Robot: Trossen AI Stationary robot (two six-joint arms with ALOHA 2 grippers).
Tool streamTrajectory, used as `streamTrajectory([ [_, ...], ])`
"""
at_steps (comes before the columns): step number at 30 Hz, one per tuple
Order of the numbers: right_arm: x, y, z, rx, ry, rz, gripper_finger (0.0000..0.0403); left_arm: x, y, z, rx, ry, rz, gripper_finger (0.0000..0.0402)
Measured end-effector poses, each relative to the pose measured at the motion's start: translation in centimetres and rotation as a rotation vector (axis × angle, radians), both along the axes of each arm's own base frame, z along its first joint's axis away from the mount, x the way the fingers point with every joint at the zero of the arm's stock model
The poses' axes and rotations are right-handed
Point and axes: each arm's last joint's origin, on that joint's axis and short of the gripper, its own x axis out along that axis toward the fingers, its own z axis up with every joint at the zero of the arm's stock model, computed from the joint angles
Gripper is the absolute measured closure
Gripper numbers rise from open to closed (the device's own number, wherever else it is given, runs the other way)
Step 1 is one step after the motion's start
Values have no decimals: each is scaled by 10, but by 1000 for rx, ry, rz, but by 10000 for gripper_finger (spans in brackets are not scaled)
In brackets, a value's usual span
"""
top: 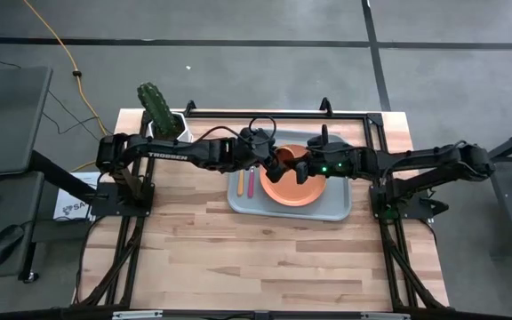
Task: Pick and place plate/cup/fork/spoon on tray
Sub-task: Put the orange cup to the top right of the orange plate on the gray serving tray
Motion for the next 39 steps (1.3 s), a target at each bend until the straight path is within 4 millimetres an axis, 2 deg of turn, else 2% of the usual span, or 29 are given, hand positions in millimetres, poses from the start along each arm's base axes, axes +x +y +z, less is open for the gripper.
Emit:
streamTrajectory([
  [5,-2,-1,7,2,-48,15,376,0,0,0,0,0,0,381],
  [15,-26,3,40,-63,-141,70,258,1,-3,0,-1,1,-11,384],
  [18,-24,6,65,-85,-22,152,237,1,-4,0,2,3,-11,384],
  [20,-23,5,86,-131,128,160,230,1,-4,0,3,2,-11,384],
  [23,-22,1,102,-201,382,100,229,1,-4,0,4,0,-7,383],
  [26,-11,-2,113,-157,431,-18,229,1,-4,0,-2,-6,1,383],
  [31,12,-1,114,-65,453,7,229,1,-4,0,-4,-11,4,383],
  [35,27,0,100,31,540,32,229,2,-4,1,-2,-25,5,383],
  [39,38,-1,87,56,622,18,229,2,-4,1,-2,-25,5,383],
])
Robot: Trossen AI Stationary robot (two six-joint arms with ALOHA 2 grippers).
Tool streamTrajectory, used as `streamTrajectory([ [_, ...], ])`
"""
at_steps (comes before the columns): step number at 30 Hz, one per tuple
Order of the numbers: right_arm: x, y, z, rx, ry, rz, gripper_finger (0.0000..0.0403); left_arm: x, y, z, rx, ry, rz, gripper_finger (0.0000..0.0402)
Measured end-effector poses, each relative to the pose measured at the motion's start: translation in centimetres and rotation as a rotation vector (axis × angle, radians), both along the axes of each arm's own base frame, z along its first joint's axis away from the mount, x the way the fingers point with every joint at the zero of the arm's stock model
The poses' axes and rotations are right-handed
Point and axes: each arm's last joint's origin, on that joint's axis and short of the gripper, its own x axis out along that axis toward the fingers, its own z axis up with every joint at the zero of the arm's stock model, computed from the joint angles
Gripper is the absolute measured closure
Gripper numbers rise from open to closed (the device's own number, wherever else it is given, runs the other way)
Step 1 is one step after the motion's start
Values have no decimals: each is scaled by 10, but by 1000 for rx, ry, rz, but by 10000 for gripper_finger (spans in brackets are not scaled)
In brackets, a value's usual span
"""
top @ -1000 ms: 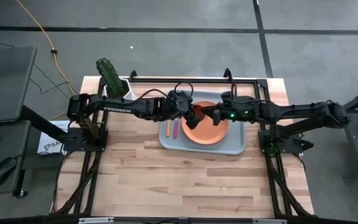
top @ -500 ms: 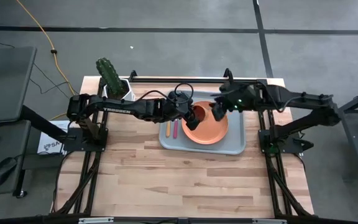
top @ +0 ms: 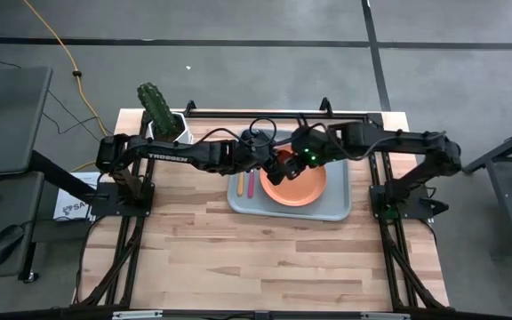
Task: Pick and place plate/cup/fork/spoon on tray
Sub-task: Put the orange cup to the top right of the orange plate on the gray serving tray
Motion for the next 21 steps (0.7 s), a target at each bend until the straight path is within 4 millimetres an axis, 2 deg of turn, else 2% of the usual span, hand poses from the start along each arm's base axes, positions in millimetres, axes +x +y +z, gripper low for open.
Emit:
streamTrajectory([
  [5,7,-1,-11,9,63,-34,229,0,0,-1,-1,4,-1,383],
  [12,7,-2,-16,-25,108,-67,240,1,0,-1,-6,-3,2,383],
  [16,5,-2,-15,-36,106,-82,290,1,0,-1,-6,-12,4,383],
  [21,5,-3,-15,-52,109,-96,382,1,0,-1,-9,-17,6,381],
])
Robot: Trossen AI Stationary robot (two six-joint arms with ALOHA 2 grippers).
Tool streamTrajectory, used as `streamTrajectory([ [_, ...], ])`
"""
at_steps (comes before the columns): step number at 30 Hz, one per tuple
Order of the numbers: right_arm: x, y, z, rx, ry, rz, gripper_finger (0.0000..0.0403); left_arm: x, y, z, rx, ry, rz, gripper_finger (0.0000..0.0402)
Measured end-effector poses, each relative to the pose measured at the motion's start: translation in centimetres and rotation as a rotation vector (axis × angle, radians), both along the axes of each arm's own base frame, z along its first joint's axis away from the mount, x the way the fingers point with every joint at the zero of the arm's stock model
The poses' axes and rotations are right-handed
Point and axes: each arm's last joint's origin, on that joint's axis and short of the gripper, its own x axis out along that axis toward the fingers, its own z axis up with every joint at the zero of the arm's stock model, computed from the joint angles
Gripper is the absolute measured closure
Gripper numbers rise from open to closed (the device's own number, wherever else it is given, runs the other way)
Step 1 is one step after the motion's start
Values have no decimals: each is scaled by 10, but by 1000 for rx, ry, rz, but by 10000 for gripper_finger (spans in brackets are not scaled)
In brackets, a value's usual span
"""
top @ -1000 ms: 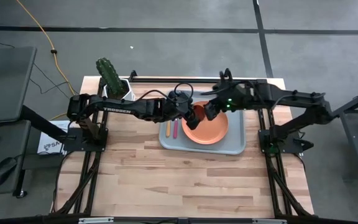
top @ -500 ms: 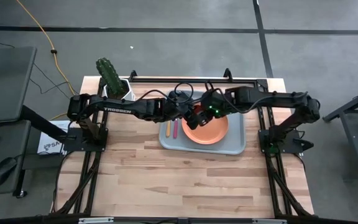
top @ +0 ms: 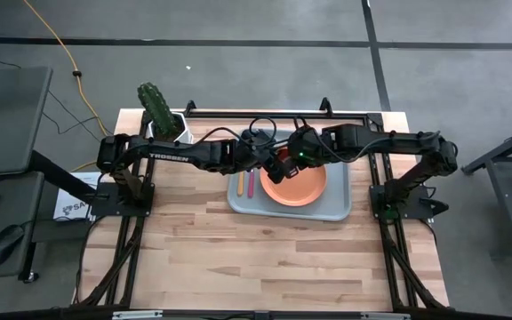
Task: Pick and place plate/cup/fork/spoon on tray
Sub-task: Put the orange cup to the top right of the orange plate on the gray serving tray
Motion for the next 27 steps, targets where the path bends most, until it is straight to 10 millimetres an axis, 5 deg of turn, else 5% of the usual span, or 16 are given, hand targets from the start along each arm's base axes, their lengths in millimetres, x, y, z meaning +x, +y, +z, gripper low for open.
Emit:
streamTrajectory([
  [6,-1,0,0,6,4,-4,390,0,2,0,-23,-3,-39,361],
  [15,-10,0,8,-23,5,2,402,-7,7,14,-67,-50,-110,278],
  [22,-50,-7,20,-105,142,-80,403,-24,8,41,-138,-124,-225,227],
  [27,-78,-9,30,-150,211,-126,403,-51,2,83,-119,-261,-327,214],
])
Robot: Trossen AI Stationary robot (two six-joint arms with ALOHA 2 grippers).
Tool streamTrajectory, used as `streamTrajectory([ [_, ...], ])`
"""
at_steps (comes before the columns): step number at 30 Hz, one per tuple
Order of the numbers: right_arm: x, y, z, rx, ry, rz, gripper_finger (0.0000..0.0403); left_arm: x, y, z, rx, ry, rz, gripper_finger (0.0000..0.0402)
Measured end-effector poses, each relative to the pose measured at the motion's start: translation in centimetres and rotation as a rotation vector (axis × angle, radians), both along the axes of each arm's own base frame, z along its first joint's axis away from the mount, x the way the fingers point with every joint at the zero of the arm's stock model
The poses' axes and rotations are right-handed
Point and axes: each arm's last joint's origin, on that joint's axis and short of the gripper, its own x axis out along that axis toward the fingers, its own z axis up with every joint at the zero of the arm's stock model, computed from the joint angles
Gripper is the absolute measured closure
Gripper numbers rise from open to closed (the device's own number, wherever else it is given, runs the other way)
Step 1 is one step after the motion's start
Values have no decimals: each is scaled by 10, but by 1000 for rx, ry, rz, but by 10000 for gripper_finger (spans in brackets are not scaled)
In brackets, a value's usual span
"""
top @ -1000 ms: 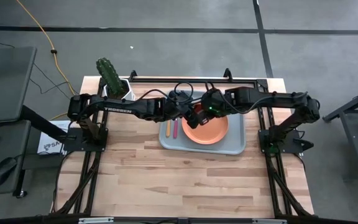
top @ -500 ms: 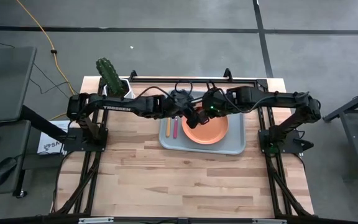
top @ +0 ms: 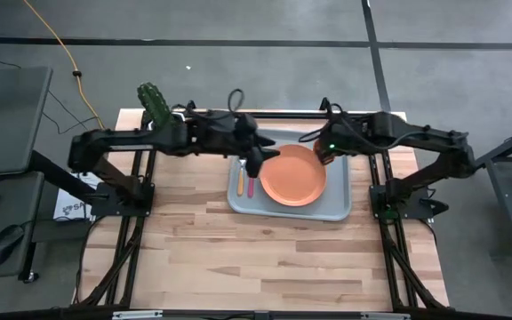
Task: Pick and place plate/cup/fork/spoon on tray
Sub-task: Put the orange cup to the top right of the orange plate on the gray serving tray
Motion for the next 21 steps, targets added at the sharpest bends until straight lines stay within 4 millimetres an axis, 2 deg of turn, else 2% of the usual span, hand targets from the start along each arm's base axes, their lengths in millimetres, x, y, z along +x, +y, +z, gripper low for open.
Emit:
streamTrajectory([
  [6,-34,-2,12,-1,5,-28,403,-41,-14,45,91,-128,-60,213],
  [9,-55,0,11,20,-34,-37,403,-59,-20,53,121,-162,-73,213],
  [13,-88,5,2,48,-108,-93,403,-78,-25,42,91,-222,-64,213],
  [16,-107,9,-10,88,-219,-137,403,-90,-27,26,38,-321,-49,213],
  [18,-112,10,-17,99,-318,-157,403,-96,-29,13,-9,-393,-58,213],
  [21,-110,9,-26,85,-437,-165,403,-105,-31,0,-37,-496,-83,213],
])
